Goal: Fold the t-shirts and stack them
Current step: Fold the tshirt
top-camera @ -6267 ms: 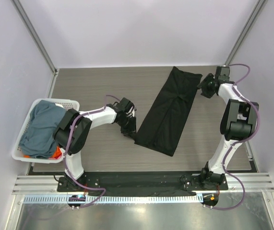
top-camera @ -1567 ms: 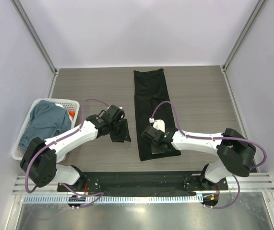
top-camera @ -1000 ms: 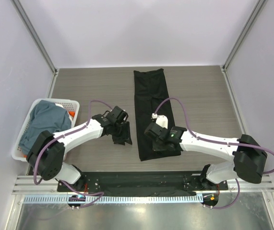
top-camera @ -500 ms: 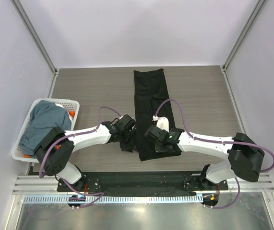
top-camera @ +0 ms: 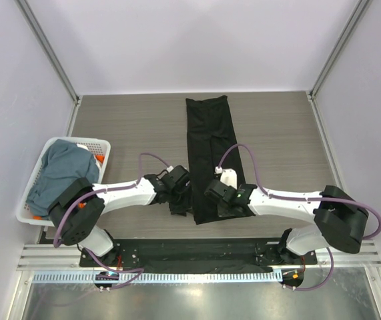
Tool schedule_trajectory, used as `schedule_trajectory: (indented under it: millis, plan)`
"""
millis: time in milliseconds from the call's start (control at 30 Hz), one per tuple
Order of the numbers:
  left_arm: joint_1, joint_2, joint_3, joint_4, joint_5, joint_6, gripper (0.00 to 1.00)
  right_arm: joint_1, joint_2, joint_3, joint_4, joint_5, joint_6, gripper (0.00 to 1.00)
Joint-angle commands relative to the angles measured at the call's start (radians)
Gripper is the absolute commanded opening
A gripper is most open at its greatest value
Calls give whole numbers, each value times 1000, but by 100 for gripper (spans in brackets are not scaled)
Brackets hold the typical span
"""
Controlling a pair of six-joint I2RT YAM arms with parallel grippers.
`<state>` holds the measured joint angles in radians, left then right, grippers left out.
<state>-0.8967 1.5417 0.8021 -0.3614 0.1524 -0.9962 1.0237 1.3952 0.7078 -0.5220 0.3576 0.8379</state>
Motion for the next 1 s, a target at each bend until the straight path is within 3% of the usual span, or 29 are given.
schedule_trajectory:
  millis: [0,200,333,400,567,667,967]
  plan:
    - [-16,-28,-20,38,-28,-39,45,1,-73,28,-27,-8,29,13]
    - [-27,-9,-27,56,-28,-58,45,-14,-146,56,-90,1,29,27]
    - [-31,14,-26,79,-25,-62,45,-104,-180,38,-131,-23,12,34]
    - [-31,26,-26,82,-19,-62,40,-158,-205,3,-141,-46,1,37]
    - [-33,20,-32,84,-19,-62,13,-331,-330,-82,-165,-118,-40,42]
    - [-31,5,-32,58,-36,-64,2,-372,-361,-116,-168,-163,-48,42]
    - [-31,-64,3,-111,-145,-28,0,-381,-357,-186,-99,-226,47,42]
